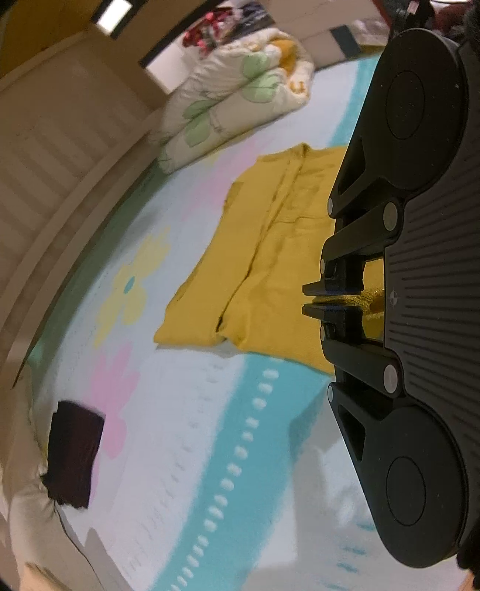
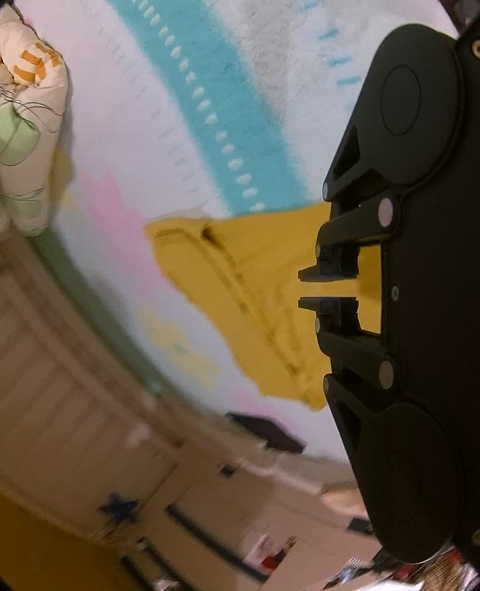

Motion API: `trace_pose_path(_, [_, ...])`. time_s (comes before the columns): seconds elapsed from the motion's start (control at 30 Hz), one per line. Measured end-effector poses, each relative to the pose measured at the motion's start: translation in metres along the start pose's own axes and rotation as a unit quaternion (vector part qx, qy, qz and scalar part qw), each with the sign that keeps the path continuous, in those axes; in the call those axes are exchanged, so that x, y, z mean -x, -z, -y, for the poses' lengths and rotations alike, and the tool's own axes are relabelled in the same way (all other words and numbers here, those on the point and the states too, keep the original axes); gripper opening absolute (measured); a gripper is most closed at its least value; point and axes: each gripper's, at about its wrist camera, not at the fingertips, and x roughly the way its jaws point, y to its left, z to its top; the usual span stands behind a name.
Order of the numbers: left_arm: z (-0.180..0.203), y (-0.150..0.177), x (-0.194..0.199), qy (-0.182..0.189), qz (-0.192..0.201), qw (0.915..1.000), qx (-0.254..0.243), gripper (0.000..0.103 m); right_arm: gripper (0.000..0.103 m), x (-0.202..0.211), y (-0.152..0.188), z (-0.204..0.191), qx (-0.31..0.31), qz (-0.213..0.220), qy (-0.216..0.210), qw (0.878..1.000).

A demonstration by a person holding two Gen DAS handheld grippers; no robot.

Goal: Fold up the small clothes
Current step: 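Lift the hem with both grippers and fold it toward the collar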

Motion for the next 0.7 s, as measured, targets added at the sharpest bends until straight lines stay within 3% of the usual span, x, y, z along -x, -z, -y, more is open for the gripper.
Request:
trace_pose_path(0.03, [0.001, 0.002, -0.003, -0.006, -0.007, 0.9999, -0.008, 0.004, 0.024, -0.006, 0.006, 0.003, 0.005, -0.023, 0.021, 0.999])
trace_pose_path(0.07, [0.0, 0.005, -0.006, -0.01, -0.014, 0.9998, -0.014, 0.004, 0.04, -0.013, 0.011, 0.007, 0.006, -0.048, 0.04, 0.998])
trace_pose_path(0.13, [-0.007, 0.012, -0.007, -0.01, -0.023, 0.9996, -0.015, 0.004, 0.052, -0.022, 0.026, 0.019, -0.003, -0.091, 0.067, 0.994])
trace_pose_path(0.3, [-0.023, 0.014, -0.006, -0.014, -0.028, 0.9995, 0.007, 0.004, 0.056, -0.03, 0.051, 0.036, -0.019, -0.153, 0.052, 0.987])
trace_pose_path(0.37, [-0.023, 0.012, -0.004, -0.01, -0.025, 0.9996, 0.008, 0.004, 0.066, -0.036, 0.055, 0.034, -0.016, -0.164, 0.046, 0.985])
trace_pose_path(0.5, [-0.017, 0.012, -0.002, -0.007, -0.022, 0.9997, -0.007, 0.004, 0.066, -0.042, 0.06, 0.02, 0.02, -0.173, 0.031, 0.984])
trace_pose_path(0.53, [-0.017, 0.013, -0.002, -0.007, -0.021, 0.9997, -0.007, 0.004, 0.061, -0.043, 0.062, 0.015, 0.031, -0.178, 0.026, 0.983])
trace_pose_path(0.6, [-0.018, 0.012, -0.001, -0.009, -0.019, 0.9998, -0.003, 0.004, 0.024, -0.045, 0.065, 0.009, 0.048, -0.186, 0.02, 0.981])
trace_pose_path(0.63, [-0.019, 0.012, 0.0, -0.009, -0.018, 0.9998, 0.0, 0.004, 0.015, -0.044, 0.066, 0.007, 0.053, -0.185, 0.017, 0.981])
trace_pose_path(0.7, [-0.02, 0.011, 0.001, -0.006, -0.012, 0.9999, 0.008, 0.004, 0.015, -0.039, 0.064, 0.002, 0.06, -0.169, 0.002, 0.984])
